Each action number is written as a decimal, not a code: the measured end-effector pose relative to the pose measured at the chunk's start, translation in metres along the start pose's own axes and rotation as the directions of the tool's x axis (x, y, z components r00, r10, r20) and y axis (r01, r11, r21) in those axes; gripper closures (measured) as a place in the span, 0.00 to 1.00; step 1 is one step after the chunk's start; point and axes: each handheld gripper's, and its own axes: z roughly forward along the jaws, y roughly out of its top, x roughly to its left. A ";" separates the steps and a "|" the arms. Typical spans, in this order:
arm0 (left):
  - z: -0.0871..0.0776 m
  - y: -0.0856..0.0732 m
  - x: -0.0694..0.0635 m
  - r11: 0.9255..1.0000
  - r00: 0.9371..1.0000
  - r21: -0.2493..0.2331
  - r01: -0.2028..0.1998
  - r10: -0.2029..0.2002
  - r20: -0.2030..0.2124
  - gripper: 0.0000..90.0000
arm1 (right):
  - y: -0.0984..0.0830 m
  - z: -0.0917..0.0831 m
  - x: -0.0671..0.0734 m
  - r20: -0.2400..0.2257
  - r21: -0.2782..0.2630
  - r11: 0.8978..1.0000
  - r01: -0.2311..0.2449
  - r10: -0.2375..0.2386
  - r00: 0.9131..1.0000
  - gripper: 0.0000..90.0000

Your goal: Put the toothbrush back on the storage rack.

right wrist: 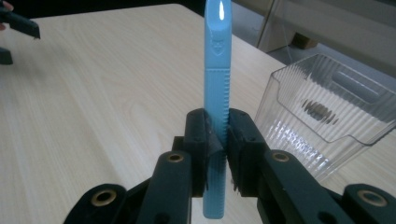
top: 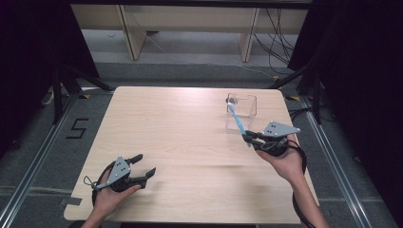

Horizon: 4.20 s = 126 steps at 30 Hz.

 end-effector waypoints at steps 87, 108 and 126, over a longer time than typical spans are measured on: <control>-0.003 0.000 -0.001 1.000 1.000 0.003 -0.003 0.003 -0.002 0.30 | 0.007 0.046 -0.051 0.359 -0.435 0.876 -0.211 0.383 0.851 0.88; -0.003 0.000 -0.001 1.000 1.000 0.005 -0.003 0.003 0.000 0.30 | -0.008 0.059 -0.060 0.387 -0.432 0.872 -0.231 0.411 0.826 0.88; -0.002 0.000 -0.001 1.000 1.000 0.004 0.002 -0.002 0.001 0.30 | -0.015 0.065 -0.061 0.384 -0.422 0.875 -0.237 0.409 0.828 0.88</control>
